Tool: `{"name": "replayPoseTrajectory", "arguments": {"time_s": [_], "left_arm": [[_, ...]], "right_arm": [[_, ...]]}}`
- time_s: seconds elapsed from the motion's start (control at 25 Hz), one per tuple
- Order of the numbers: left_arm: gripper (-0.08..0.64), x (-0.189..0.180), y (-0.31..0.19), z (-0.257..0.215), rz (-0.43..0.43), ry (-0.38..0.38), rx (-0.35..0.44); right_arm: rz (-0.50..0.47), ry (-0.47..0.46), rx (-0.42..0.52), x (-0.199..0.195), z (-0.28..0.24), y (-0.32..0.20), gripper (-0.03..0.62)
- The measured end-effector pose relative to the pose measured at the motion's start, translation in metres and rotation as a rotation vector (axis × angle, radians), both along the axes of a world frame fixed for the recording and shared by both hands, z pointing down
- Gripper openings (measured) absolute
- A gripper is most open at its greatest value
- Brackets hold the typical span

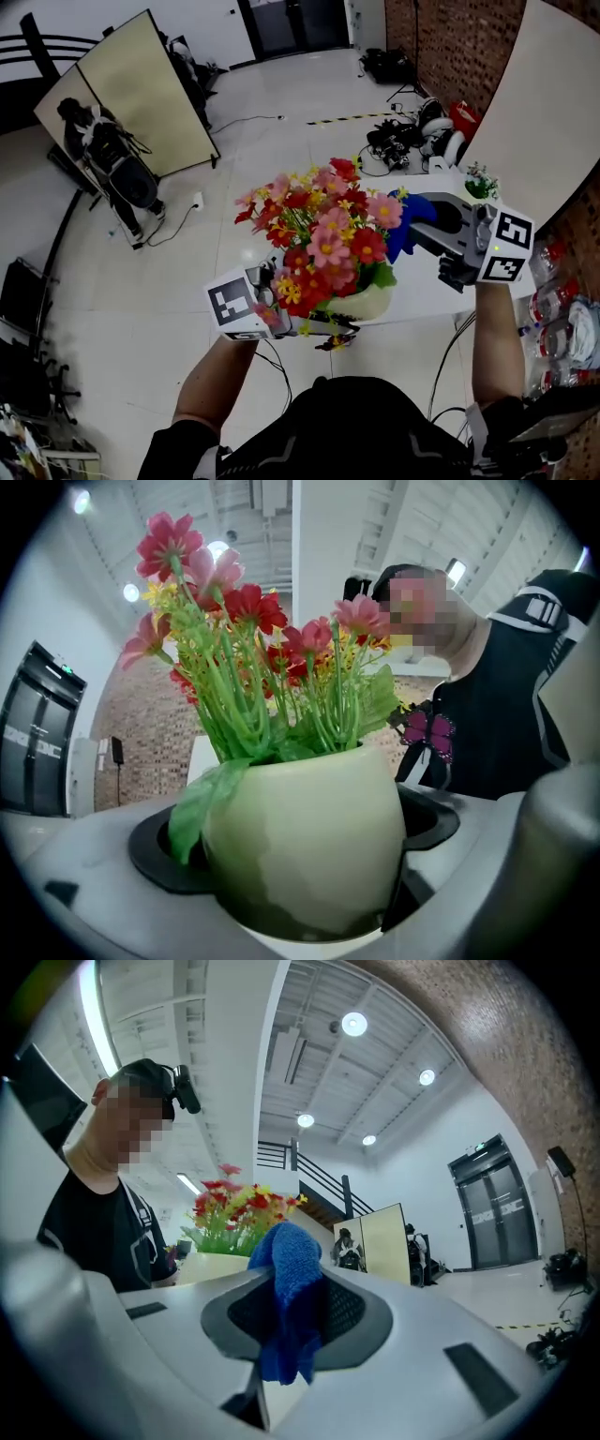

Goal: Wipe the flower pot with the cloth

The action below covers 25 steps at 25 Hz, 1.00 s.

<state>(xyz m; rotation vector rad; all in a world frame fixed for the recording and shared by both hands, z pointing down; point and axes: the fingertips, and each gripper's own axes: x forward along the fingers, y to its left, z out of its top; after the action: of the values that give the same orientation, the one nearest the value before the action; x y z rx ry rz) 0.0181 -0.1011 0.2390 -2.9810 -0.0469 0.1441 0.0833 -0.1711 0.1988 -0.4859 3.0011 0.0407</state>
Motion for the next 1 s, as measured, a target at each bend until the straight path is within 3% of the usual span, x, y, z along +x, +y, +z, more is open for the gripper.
{"name": "replayPoseTrajectory", "arguments": {"time_s": [0.2, 0.4, 0.56, 0.84, 1.0], "left_arm": [[0.578, 0.002, -0.014, 0.019, 0.035, -0.010, 0.049], [0.578, 0.009, -0.011, 0.004, -0.053, -0.080, 0.001], [0.578, -0.008, -0.012, 0.007, -0.088, -0.082, -0.005], [0.578, 0.006, -0.012, 0.018, -0.115, -0.109, 0.026], [0.578, 0.001, -0.025, 0.021, -0.174, -0.111, 0.026]], "right_arm": [[-0.083, 0.082, -0.016, -0.036, 0.018, -0.014, 0.071], [-0.129, 0.085, -0.027, -0.041, 0.024, -0.012, 0.071], [-0.100, 0.082, -0.014, -0.047, 0.023, 0.002, 0.071], [-0.015, 0.056, 0.019, -0.017, 0.031, 0.022, 0.071], [0.007, 0.036, 0.031, -0.009, 0.030, 0.037, 0.071]]}}
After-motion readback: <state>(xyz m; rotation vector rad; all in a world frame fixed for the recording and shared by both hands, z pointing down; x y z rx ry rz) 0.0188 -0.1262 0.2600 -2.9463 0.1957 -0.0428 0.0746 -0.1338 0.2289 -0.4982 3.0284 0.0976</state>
